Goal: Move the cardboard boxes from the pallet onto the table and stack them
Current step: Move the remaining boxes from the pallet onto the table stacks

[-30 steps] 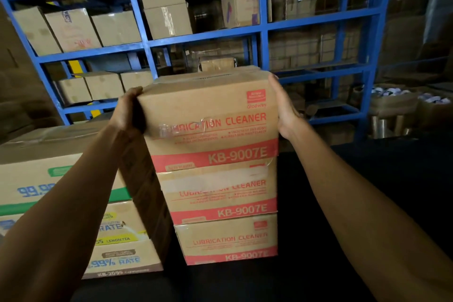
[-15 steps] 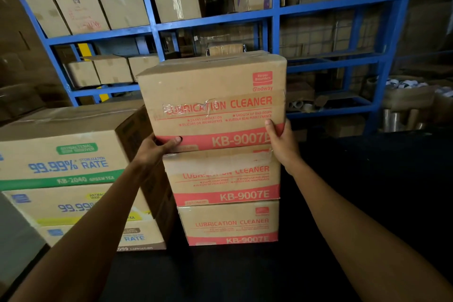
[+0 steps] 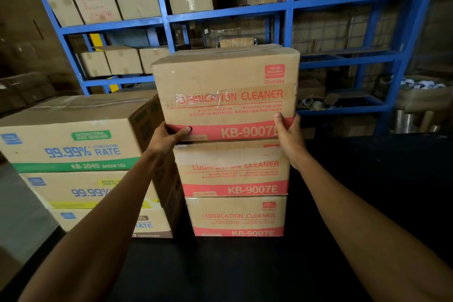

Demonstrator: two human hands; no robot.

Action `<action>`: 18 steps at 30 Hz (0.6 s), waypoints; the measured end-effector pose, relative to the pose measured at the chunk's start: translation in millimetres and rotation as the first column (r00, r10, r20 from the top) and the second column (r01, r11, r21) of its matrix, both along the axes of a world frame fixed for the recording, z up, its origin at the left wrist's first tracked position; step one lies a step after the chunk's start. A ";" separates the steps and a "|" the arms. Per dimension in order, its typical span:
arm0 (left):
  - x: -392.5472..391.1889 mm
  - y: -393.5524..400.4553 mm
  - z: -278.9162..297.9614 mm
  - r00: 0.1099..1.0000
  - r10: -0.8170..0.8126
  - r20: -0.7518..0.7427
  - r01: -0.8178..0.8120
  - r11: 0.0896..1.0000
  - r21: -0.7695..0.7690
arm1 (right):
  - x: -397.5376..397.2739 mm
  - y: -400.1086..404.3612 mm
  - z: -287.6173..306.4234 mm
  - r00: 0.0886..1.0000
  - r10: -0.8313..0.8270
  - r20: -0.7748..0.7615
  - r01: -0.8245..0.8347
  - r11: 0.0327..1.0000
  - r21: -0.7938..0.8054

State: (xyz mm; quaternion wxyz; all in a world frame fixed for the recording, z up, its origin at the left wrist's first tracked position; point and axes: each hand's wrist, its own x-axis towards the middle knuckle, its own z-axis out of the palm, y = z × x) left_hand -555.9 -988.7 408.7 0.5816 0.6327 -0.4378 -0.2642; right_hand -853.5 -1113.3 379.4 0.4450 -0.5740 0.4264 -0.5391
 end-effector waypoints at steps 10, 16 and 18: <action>-7.5 34.1 -18.6 1.000 -0.003 0.014 0.002 0.995 0.102 | 10.6 34.8 -24.4 0.936 -0.192 -0.295 0.218 0.974 0.057; -3.1 114.0 -59.8 0.996 0.085 -0.006 -0.084 0.991 0.109 | 53.3 119.4 -57.7 0.884 -0.165 -0.437 0.204 0.978 0.045; 13.6 160.6 -71.0 0.993 0.116 -0.023 -0.113 0.986 0.121 | 82.0 159.3 -63.1 0.875 -0.048 -0.482 0.078 0.996 0.043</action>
